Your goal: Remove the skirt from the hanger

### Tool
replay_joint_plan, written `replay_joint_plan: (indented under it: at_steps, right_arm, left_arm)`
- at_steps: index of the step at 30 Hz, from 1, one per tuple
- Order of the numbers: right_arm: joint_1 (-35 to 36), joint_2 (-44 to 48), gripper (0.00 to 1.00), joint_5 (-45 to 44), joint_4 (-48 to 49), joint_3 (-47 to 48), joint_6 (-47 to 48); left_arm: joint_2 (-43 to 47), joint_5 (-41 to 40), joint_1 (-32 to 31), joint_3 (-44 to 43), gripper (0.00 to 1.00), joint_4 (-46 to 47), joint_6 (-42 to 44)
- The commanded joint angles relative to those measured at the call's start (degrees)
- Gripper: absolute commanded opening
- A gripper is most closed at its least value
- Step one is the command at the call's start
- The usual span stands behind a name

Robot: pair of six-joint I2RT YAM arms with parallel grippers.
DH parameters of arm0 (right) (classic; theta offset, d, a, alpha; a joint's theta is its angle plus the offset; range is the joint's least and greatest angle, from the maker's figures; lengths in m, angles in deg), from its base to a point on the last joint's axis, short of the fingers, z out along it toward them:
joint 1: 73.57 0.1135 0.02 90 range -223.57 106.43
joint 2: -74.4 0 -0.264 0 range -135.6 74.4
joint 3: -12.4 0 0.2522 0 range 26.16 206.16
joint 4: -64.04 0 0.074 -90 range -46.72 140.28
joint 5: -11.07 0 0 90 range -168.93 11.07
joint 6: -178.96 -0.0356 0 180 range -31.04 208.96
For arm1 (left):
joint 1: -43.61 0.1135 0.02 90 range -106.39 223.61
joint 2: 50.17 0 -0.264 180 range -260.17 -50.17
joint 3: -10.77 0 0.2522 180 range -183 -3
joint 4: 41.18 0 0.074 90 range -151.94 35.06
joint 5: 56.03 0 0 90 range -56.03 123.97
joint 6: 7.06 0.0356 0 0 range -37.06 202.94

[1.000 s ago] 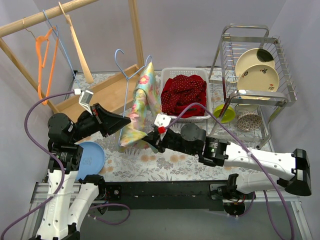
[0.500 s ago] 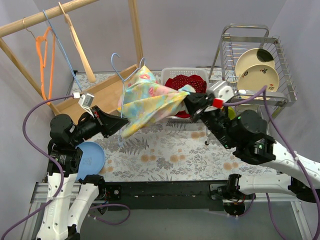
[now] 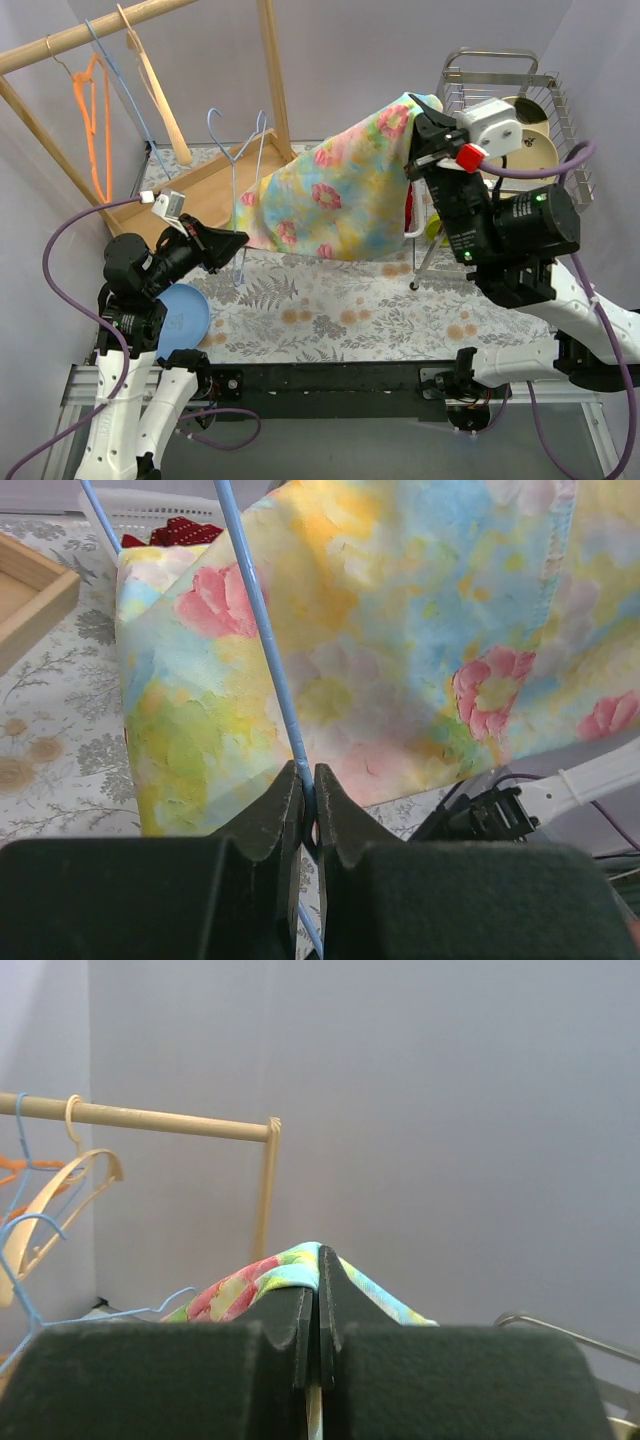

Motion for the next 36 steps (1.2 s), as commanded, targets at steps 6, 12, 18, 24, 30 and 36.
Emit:
replay_joint_plan:
  at_steps: [6,12,18,24,30,36]
  right_arm:
    - [0.1,-8.1,0.01,-2.2,11.9,12.5,15.3]
    - [0.1,-12.9,0.01,-1.3,18.3,20.2,26.8]
    - [-1.2,-19.4,0.01,0.2,21.4,25.9,35.1]
    - [-12.7,-21.9,0.01,2.3,10.9,24.0,24.1]
    - [-21.7,-26.3,0.01,4.8,5.2,24.0,13.3]
    - [-27.8,-31.0,0.01,9.8,2.2,24.4,6.8]
  left_arm:
    - [0.8,-7.3,0.0,0.9,0.0,-1.0,4.4]
    - [0.8,-11.4,0.0,2.4,0.0,-1.3,5.3]
    - [0.2,-13.1,0.0,2.7,0.0,-1.2,5.2]
    - [0.7,-11.6,0.0,3.9,0.0,1.4,4.3]
    - [2.4,-10.7,0.0,7.2,0.0,5.2,4.7]
    - [3.9,-10.7,0.0,10.5,0.0,9.0,4.6]
